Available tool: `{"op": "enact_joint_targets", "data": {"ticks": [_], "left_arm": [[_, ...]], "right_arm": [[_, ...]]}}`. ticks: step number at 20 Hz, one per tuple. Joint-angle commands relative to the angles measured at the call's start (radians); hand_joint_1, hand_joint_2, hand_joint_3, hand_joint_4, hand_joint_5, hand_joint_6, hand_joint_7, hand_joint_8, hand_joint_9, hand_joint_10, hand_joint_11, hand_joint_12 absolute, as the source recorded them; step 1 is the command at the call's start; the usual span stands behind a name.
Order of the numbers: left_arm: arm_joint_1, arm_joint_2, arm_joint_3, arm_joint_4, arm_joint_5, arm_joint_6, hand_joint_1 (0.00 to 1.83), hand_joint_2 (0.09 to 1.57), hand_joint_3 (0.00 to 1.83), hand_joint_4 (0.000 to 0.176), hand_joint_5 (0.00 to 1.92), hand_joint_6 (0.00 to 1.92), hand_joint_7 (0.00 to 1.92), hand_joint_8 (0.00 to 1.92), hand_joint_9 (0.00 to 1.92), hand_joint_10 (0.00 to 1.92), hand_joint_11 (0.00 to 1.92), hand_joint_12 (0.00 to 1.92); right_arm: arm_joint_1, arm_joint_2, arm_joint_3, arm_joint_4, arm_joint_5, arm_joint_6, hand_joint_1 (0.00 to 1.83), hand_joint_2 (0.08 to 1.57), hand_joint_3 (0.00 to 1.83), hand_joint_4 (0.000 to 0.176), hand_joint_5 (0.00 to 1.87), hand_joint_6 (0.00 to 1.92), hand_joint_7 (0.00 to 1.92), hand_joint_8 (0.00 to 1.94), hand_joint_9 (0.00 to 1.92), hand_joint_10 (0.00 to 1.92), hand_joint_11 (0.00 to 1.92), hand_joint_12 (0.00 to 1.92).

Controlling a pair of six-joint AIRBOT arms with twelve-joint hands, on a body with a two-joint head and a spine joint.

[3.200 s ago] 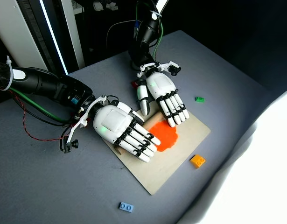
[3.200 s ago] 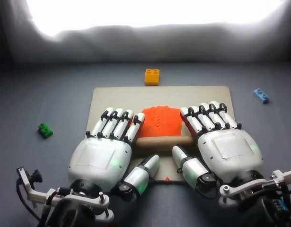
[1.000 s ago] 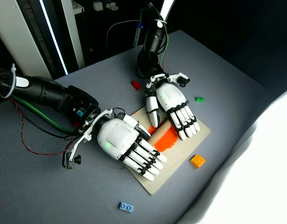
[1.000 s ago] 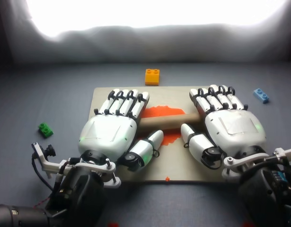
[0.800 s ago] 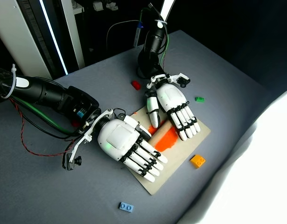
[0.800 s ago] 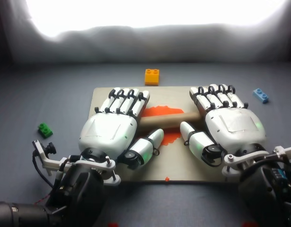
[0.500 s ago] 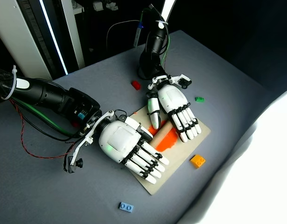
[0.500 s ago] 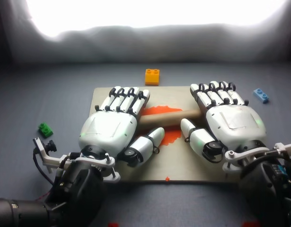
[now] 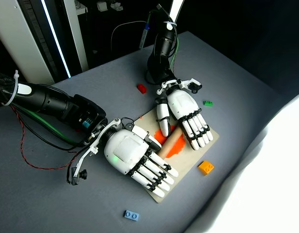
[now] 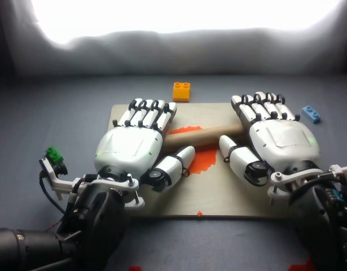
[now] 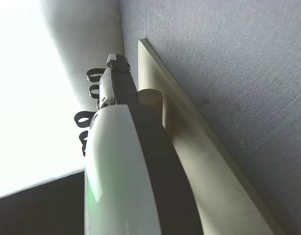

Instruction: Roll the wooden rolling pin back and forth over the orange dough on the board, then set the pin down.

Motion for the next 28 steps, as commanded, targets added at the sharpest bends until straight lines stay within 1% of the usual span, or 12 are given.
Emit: {"op": "enact_joint_targets", "data": {"ticks": [1, 3, 6, 7, 11, 12, 13, 16, 20, 24, 28], "left_arm": [[-0.003, 0.001, 0.008, -0.017, -0.068, 0.045, 0.00, 1.49, 0.00, 0.000, 0.03, 0.00, 0.03, 0.01, 0.02, 0.01, 0.00, 0.00], [-0.010, -0.005, 0.010, -0.030, -0.074, 0.068, 0.00, 1.49, 0.00, 0.000, 0.02, 0.00, 0.02, 0.00, 0.01, 0.00, 0.00, 0.00], [-0.019, -0.013, 0.007, -0.089, -0.117, 0.106, 0.00, 1.49, 0.00, 0.000, 0.01, 0.00, 0.02, 0.00, 0.01, 0.00, 0.00, 0.00], [-0.021, -0.014, 0.008, -0.092, -0.118, 0.108, 0.00, 1.49, 0.00, 0.000, 0.01, 0.00, 0.02, 0.00, 0.00, 0.00, 0.00, 0.00], [-0.030, -0.018, 0.022, -0.099, -0.112, 0.105, 0.00, 1.49, 0.00, 0.000, 0.00, 0.00, 0.00, 0.00, 0.00, 0.00, 0.00, 0.00], [-0.031, -0.018, 0.025, -0.099, -0.110, 0.100, 0.00, 1.49, 0.00, 0.000, 0.00, 0.00, 0.00, 0.00, 0.00, 0.00, 0.00, 0.00], [-0.032, -0.018, 0.029, -0.098, -0.110, 0.096, 0.00, 1.49, 0.01, 0.000, 0.00, 0.00, 0.00, 0.00, 0.00, 0.00, 0.00, 0.00], [-0.037, -0.017, 0.042, -0.097, -0.105, 0.079, 0.00, 1.50, 0.01, 0.000, 0.00, 0.00, 0.00, 0.00, 0.00, 0.00, 0.00, 0.00], [-0.043, -0.017, 0.058, -0.095, -0.087, 0.078, 0.00, 1.50, 0.01, 0.000, 0.00, 0.00, 0.00, 0.00, 0.00, 0.00, 0.00, 0.00], [-0.051, -0.017, 0.072, -0.095, -0.069, 0.079, 0.00, 1.49, 0.00, 0.000, 0.03, 0.01, 0.02, 0.01, 0.00, 0.00, 0.00, 0.00], [-0.062, -0.019, 0.087, -0.096, -0.041, 0.078, 0.00, 1.49, 0.00, 0.000, 0.04, 0.01, 0.01, 0.00, 0.00, 0.00, 0.00, 0.00]], "right_arm": [[0.010, 0.009, 0.009, -0.035, 0.090, 0.005, 0.00, 1.57, 0.02, 0.000, 0.12, 0.00, 0.12, 0.00, 0.05, 0.00, 0.00, 0.13], [0.012, 0.008, 0.015, -0.032, 0.086, 0.007, 0.00, 1.57, 0.05, 0.000, 0.13, 0.00, 0.11, 0.00, 0.05, 0.00, 0.00, 0.16], [0.013, 0.008, 0.030, -0.031, 0.072, 0.019, 0.00, 1.57, 0.07, 0.000, 0.12, 0.00, 0.10, 0.00, 0.05, 0.00, 0.00, 0.12], [0.014, 0.008, 0.033, -0.031, 0.070, 0.021, 0.00, 1.57, 0.06, 0.000, 0.14, 0.00, 0.12, 0.00, 0.07, 0.00, 0.00, 0.20], [0.016, 0.008, 0.036, -0.031, 0.067, 0.026, 0.00, 1.57, 0.05, 0.000, 0.13, 0.00, 0.10, 0.00, 0.05, 0.00, 0.00, 0.12], [0.016, 0.008, 0.036, -0.031, 0.067, 0.026, 0.00, 1.57, 0.05, 0.000, 0.12, 0.00, 0.10, 0.00, 0.04, 0.00, 0.00, 0.14], [0.016, 0.008, 0.036, -0.031, 0.067, 0.026, 0.00, 1.57, 0.04, 0.000, 0.14, 0.00, 0.12, 0.00, 0.06, 0.01, 0.00, 0.21], [0.016, 0.008, 0.036, -0.031, 0.068, 0.026, 0.00, 1.57, 0.03, 0.000, 0.14, 0.00, 0.13, 0.00, 0.07, 0.01, 0.00, 0.21], [0.017, 0.008, 0.036, -0.032, 0.068, 0.026, 0.00, 1.57, 0.03, 0.000, 0.15, 0.00, 0.12, 0.00, 0.06, 0.00, 0.00, 0.20], [0.019, 0.007, 0.036, -0.032, 0.068, 0.026, 0.00, 1.57, 0.05, 0.000, 0.12, 0.00, 0.09, 0.00, 0.04, 0.00, 0.00, 0.13], [0.022, 0.005, 0.037, -0.053, 0.071, 0.025, 0.00, 1.57, 0.02, 0.000, 0.11, 0.01, 0.12, 0.01, 0.07, 0.01, 0.00, 0.15]]}}
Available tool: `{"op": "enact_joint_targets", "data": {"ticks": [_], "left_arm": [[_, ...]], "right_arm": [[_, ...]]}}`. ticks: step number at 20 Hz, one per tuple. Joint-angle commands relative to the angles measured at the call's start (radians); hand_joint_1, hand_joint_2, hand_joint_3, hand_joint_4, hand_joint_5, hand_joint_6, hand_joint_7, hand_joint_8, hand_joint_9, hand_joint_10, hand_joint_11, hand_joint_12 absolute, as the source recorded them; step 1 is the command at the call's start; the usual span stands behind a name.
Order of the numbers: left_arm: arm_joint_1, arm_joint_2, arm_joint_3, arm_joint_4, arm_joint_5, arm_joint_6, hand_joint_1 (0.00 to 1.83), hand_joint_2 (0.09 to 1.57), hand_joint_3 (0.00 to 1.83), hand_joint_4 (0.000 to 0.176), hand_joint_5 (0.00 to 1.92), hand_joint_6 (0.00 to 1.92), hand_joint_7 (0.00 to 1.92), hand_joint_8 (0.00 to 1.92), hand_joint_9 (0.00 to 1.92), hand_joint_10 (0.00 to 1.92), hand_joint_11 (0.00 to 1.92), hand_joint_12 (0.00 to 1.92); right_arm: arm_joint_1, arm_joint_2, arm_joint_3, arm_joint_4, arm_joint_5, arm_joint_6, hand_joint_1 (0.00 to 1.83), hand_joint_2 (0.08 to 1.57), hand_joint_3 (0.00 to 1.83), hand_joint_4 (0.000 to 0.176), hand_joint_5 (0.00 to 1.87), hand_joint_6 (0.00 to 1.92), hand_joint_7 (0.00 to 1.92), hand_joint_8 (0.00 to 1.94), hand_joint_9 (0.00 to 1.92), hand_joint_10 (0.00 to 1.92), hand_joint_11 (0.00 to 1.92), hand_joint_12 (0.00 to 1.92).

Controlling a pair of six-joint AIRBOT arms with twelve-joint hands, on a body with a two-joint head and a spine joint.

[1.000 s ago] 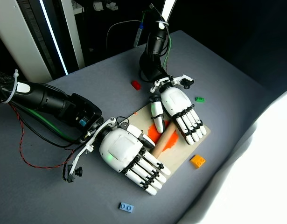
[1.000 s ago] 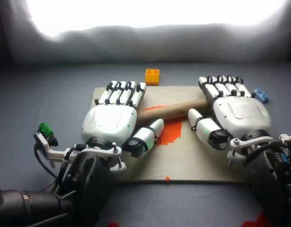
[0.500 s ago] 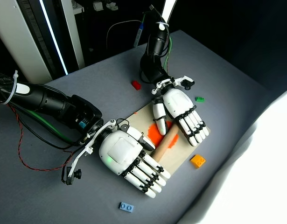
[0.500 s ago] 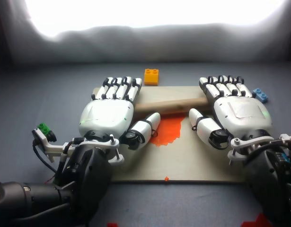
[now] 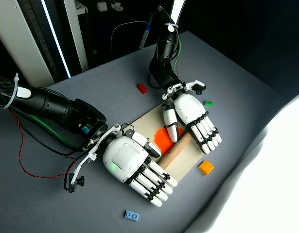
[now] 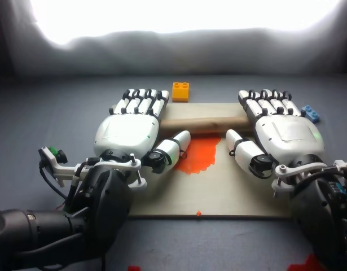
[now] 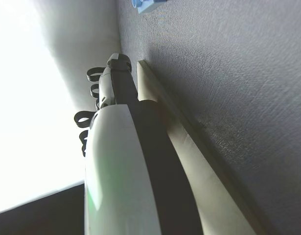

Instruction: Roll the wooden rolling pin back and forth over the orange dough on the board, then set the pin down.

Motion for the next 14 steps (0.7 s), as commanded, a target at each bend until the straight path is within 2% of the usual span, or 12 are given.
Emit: {"op": "enact_joint_targets", "data": {"ticks": [1, 5, 12, 13, 14], "left_arm": [[-0.005, 0.005, 0.019, 0.009, -0.087, 0.020, 0.00, 1.49, 0.00, 0.000, 0.04, 0.01, 0.01, 0.00, 0.00, 0.00, 0.00, 0.00], [-0.013, 0.002, 0.030, 0.005, -0.067, 0.016, 0.00, 1.49, 0.00, 0.000, 0.05, 0.01, 0.03, 0.01, 0.00, 0.00, 0.00, 0.00], [-0.022, 0.001, 0.047, 0.004, -0.047, 0.013, 0.00, 1.50, 0.00, 0.000, 0.05, 0.01, 0.06, 0.02, 0.03, 0.01, 0.00, 0.00], [-0.022, 0.001, 0.048, 0.005, -0.045, 0.013, 0.00, 1.50, 0.00, 0.000, 0.06, 0.01, 0.06, 0.02, 0.03, 0.01, 0.00, 0.00], [-0.023, 0.001, 0.049, 0.005, -0.036, 0.011, 0.00, 1.49, 0.00, 0.000, 0.09, 0.01, 0.11, 0.01, 0.07, 0.01, 0.01, 0.01]], "right_arm": [[0.018, 0.003, 0.006, -0.066, 0.085, 0.004, 0.00, 1.57, 0.02, 0.000, 0.12, 0.01, 0.13, 0.01, 0.07, 0.01, 0.00, 0.12], [0.035, -0.008, 0.020, -0.067, 0.076, 0.005, 0.00, 1.57, 0.06, 0.000, 0.11, 0.00, 0.11, 0.00, 0.05, 0.00, 0.00, 0.02], [0.045, -0.014, 0.032, -0.067, 0.043, 0.026, 0.00, 1.57, 0.08, 0.000, 0.14, 0.01, 0.12, 0.00, 0.05, 0.00, 0.00, 0.00], [0.046, -0.014, 0.034, -0.067, 0.041, 0.028, 0.00, 1.57, 0.08, 0.000, 0.16, 0.01, 0.14, 0.01, 0.06, 0.00, 0.01, 0.01], [0.047, -0.015, 0.034, -0.067, 0.041, 0.028, 0.00, 1.57, 0.07, 0.000, 0.22, 0.01, 0.19, 0.03, 0.11, 0.00, 0.00, 0.14]]}}
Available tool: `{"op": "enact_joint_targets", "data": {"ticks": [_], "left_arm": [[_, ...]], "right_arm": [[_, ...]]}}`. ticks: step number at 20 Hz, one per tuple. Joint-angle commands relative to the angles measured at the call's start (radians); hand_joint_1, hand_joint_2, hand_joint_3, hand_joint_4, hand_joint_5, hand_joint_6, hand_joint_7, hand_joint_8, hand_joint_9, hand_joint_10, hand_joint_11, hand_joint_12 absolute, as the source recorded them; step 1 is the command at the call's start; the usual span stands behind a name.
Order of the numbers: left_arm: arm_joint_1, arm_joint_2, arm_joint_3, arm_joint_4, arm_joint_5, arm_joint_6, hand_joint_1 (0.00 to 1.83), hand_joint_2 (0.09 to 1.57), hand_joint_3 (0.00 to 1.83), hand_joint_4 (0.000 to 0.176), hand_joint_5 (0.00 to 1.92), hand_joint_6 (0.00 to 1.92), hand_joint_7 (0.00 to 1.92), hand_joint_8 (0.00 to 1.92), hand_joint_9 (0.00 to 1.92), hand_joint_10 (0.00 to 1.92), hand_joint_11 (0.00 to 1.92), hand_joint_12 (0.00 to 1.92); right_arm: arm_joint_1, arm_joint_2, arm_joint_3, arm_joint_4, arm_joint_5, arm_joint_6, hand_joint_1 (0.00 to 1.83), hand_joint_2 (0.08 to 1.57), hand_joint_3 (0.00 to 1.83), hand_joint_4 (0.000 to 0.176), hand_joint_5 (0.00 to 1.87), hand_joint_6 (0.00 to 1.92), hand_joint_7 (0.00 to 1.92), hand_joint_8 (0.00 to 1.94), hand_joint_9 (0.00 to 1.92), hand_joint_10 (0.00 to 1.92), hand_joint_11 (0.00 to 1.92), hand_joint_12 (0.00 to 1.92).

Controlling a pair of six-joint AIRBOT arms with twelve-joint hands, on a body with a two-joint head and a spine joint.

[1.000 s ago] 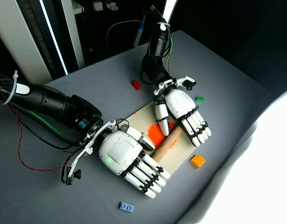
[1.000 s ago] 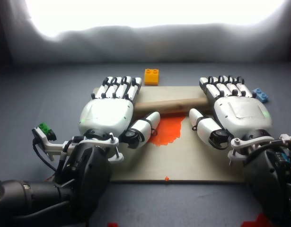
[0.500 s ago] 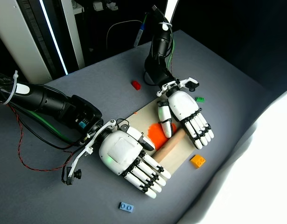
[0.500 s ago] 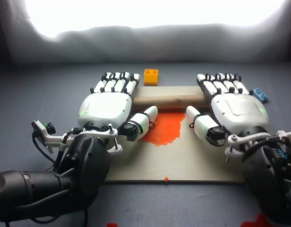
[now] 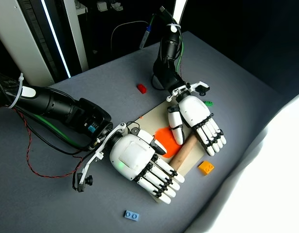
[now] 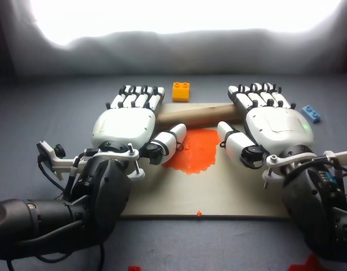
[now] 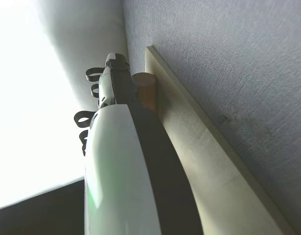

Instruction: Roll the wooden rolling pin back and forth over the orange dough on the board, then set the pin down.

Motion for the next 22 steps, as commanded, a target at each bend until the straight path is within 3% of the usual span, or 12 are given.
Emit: {"op": "enact_joint_targets", "data": {"ticks": [1, 8, 14, 18, 20, 22], "left_arm": [[-0.004, 0.005, 0.011, 0.032, -0.075, 0.014, 0.00, 1.49, 0.00, 0.000, 0.10, 0.01, 0.13, 0.01, 0.08, 0.02, 0.01, 0.01], [-0.019, 0.002, 0.021, 0.045, -0.060, -0.008, 0.00, 1.50, 0.00, 0.000, 0.16, 0.00, 0.20, 0.00, 0.15, 0.00, 0.00, 0.19], [-0.032, 0.003, 0.024, 0.048, -0.047, -0.015, 0.00, 1.50, 0.00, 0.000, 0.15, 0.00, 0.20, 0.00, 0.15, 0.00, 0.00, 0.18], [-0.033, 0.004, 0.022, 0.063, -0.043, -0.035, 0.00, 1.48, 0.00, 0.000, 0.15, 0.00, 0.19, 0.00, 0.15, 0.00, 0.00, 0.18], [-0.031, 0.005, 0.020, 0.064, -0.042, -0.044, 0.00, 1.49, 0.00, 0.000, 0.16, 0.00, 0.18, 0.00, 0.12, 0.00, 0.00, 0.10], [-0.030, 0.006, 0.019, 0.064, -0.028, -0.049, 0.00, 1.49, 0.00, 0.000, 0.14, 0.00, 0.19, 0.00, 0.14, 0.01, 0.00, 0.17]], "right_arm": [[0.007, 0.003, 0.002, -0.060, 0.086, 0.004, 0.00, 1.57, 0.08, 0.000, 0.25, 0.01, 0.23, 0.02, 0.15, 0.01, 0.00, 0.26], [0.008, 0.002, 0.003, -0.060, 0.081, 0.005, 0.00, 1.57, 0.04, 0.000, 0.33, 0.01, 0.38, 0.01, 0.31, 0.02, 0.00, 0.62], [0.007, 0.002, 0.003, -0.062, 0.072, 0.014, 0.00, 1.57, 0.03, 0.000, 0.33, 0.01, 0.38, 0.00, 0.31, 0.01, 0.00, 0.59], [0.012, -0.003, 0.004, -0.063, 0.057, 0.030, 0.00, 1.56, 0.02, 0.000, 0.31, 0.00, 0.36, 0.00, 0.27, 0.00, 0.00, 0.43], [0.014, -0.006, 0.004, -0.063, 0.055, 0.032, 0.00, 1.57, 0.03, 0.000, 0.32, 0.01, 0.37, 0.00, 0.29, 0.01, 0.00, 0.48], [0.011, -0.008, 0.004, -0.063, 0.052, 0.032, 0.00, 1.57, 0.03, 0.000, 0.32, 0.00, 0.38, 0.00, 0.30, 0.01, 0.00, 0.58]]}}
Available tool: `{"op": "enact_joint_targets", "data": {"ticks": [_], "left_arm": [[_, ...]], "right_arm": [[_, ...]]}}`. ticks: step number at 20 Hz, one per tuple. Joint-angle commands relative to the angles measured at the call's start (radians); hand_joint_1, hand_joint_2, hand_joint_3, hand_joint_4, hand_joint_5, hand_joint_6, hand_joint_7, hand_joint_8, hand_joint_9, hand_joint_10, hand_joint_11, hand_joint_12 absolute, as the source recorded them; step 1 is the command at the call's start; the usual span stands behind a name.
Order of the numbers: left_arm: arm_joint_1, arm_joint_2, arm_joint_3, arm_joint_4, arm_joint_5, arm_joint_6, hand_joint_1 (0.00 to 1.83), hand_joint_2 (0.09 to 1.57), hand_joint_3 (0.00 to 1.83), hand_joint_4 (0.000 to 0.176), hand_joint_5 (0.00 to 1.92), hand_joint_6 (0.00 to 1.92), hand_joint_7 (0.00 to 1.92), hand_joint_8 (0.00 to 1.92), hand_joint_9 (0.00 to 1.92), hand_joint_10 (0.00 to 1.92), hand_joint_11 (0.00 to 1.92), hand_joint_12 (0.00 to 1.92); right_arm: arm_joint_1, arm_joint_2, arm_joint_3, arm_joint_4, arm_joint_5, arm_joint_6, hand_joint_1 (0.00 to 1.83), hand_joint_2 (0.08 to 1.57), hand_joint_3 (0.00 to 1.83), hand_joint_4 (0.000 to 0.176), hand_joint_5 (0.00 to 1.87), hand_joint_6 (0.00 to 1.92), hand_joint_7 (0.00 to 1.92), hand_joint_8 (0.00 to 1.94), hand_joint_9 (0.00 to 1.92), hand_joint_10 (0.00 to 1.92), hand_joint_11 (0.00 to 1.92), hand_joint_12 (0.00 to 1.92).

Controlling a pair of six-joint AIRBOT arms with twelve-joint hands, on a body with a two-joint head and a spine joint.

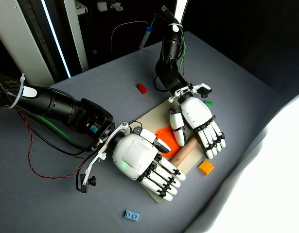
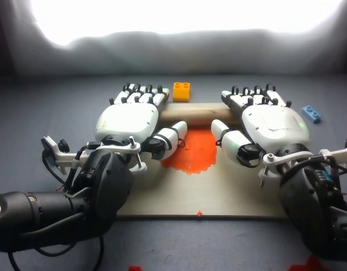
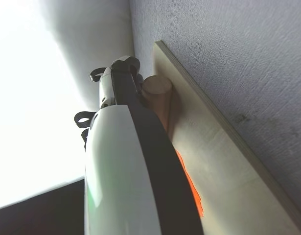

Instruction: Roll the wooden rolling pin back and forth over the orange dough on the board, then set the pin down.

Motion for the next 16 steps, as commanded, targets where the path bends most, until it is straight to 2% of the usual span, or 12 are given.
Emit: {"op": "enact_joint_targets", "data": {"ticks": [1, 7, 11, 14, 16], "left_arm": [[-0.007, 0.007, 0.003, 0.045, -0.070, -0.004, 0.00, 1.49, 0.00, 0.000, 0.15, 0.01, 0.21, 0.01, 0.15, 0.01, 0.00, 0.17], [-0.012, 0.008, 0.005, 0.036, -0.056, -0.011, 0.00, 1.49, 0.00, 0.000, 0.14, 0.00, 0.19, 0.00, 0.14, 0.00, 0.00, 0.18], [-0.013, 0.010, 0.004, 0.035, -0.056, -0.058, 0.00, 1.49, 0.00, 0.000, 0.16, 0.01, 0.20, 0.01, 0.15, 0.01, 0.00, 0.24], [-0.006, 0.011, -0.002, 0.036, -0.058, -0.092, 0.00, 1.49, 0.00, 0.000, 0.12, 0.00, 0.17, 0.00, 0.13, 0.00, 0.00, 0.16], [0.000, 0.012, -0.006, 0.036, -0.058, -0.110, 0.00, 1.49, 0.00, 0.000, 0.13, 0.00, 0.18, 0.00, 0.14, 0.01, 0.00, 0.17]], "right_arm": [[0.004, -0.002, 0.001, -0.044, 0.055, 0.005, 0.00, 1.57, 0.02, 0.000, 0.33, 0.01, 0.39, 0.00, 0.31, 0.01, 0.00, 0.62], [-0.008, -0.003, 0.001, -0.046, 0.075, -0.010, 0.00, 1.57, 0.02, 0.000, 0.33, 0.00, 0.37, 0.00, 0.30, 0.00, 0.00, 0.66], [-0.016, -0.002, -0.004, -0.046, 0.089, -0.021, 0.00, 1.57, 0.03, 0.000, 0.34, 0.01, 0.39, 0.00, 0.31, 0.00, 0.00, 0.70], [-0.017, -0.002, -0.006, -0.046, 0.107, -0.032, 0.00, 1.57, 0.03, 0.000, 0.33, 0.00, 0.38, 0.00, 0.30, 0.00, 0.00, 0.69], [-0.018, -0.002, -0.009, -0.048, 0.121, -0.040, 0.00, 1.57, 0.03, 0.000, 0.34, 0.00, 0.38, 0.00, 0.31, 0.00, 0.00, 0.69]]}}
